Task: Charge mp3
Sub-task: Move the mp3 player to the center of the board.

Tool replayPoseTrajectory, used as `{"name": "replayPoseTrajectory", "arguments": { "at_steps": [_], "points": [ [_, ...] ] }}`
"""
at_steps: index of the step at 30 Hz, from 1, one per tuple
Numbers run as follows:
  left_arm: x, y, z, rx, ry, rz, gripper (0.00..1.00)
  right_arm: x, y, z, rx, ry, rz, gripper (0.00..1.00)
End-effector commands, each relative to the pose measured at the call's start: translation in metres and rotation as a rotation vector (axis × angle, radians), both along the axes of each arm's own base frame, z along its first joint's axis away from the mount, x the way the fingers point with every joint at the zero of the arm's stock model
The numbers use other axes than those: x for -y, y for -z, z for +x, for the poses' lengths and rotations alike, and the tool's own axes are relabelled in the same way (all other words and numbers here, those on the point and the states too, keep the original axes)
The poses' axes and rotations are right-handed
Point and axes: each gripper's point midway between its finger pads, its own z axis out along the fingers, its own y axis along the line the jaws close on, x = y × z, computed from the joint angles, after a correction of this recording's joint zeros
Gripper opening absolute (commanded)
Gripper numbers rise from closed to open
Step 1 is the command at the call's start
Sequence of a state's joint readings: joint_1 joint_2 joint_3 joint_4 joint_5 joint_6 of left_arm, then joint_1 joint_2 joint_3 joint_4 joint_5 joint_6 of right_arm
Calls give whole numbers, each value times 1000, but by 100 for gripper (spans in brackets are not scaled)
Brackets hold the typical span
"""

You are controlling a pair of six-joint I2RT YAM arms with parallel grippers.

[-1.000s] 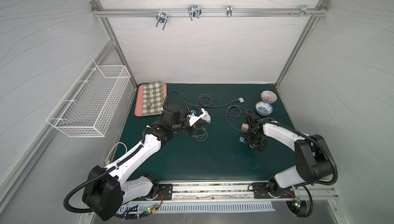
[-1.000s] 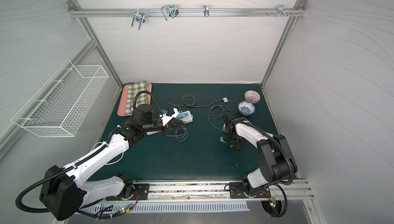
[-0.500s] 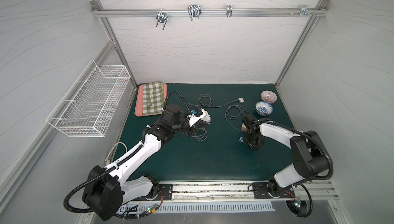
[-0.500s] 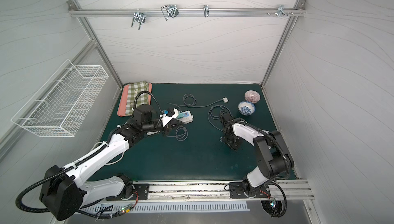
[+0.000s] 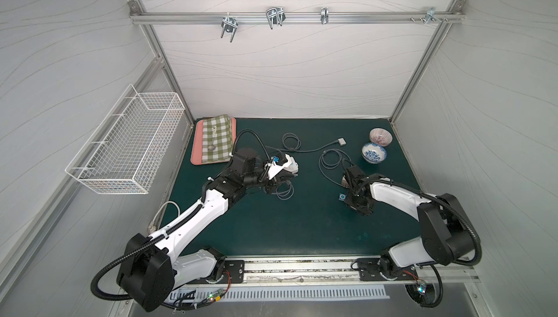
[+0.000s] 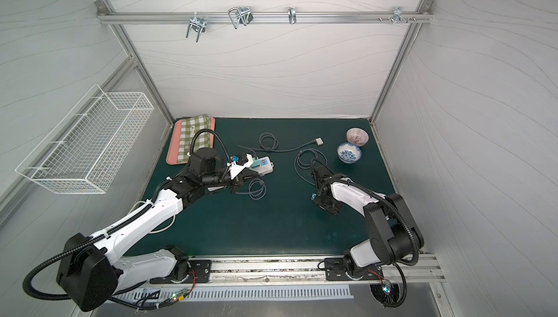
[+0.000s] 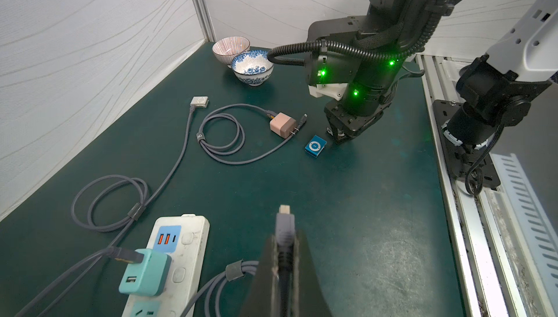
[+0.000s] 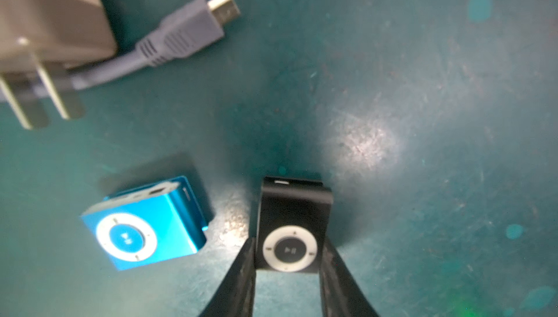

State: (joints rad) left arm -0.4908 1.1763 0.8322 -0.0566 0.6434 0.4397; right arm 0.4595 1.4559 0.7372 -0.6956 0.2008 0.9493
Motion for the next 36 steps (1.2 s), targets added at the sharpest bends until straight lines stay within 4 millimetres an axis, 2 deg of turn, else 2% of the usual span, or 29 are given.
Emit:
{"name": "replayPoseTrajectory", "arguments": {
  "at_steps": [1,8,11,15,19,24,30,36],
  "points": [
    [2,-19,7,70,5,-14,0,11,8,-31,-106,-56,-40,32],
    [2,-19,8,70,4,-17,0,11,7,-32,-101,-110,-35,29],
    [2,-21,8,73,3,-20,0,0,6,-26,-82,-168,0,27],
    [0,-21,9,77,-13,-11,0,-34,3,-25,-43,-328,91,23],
    [-4,-18,11,74,-37,-12,0,-65,1,-30,-42,-497,148,24],
    [-7,-17,16,61,-53,-15,0,-89,6,-33,-48,-686,111,25],
    [-11,-20,19,66,-63,-13,0,-101,18,-30,-82,-806,75,25],
    [-12,-21,18,69,-67,-10,0,-96,26,-30,-99,-852,9,34]
  ]
}}
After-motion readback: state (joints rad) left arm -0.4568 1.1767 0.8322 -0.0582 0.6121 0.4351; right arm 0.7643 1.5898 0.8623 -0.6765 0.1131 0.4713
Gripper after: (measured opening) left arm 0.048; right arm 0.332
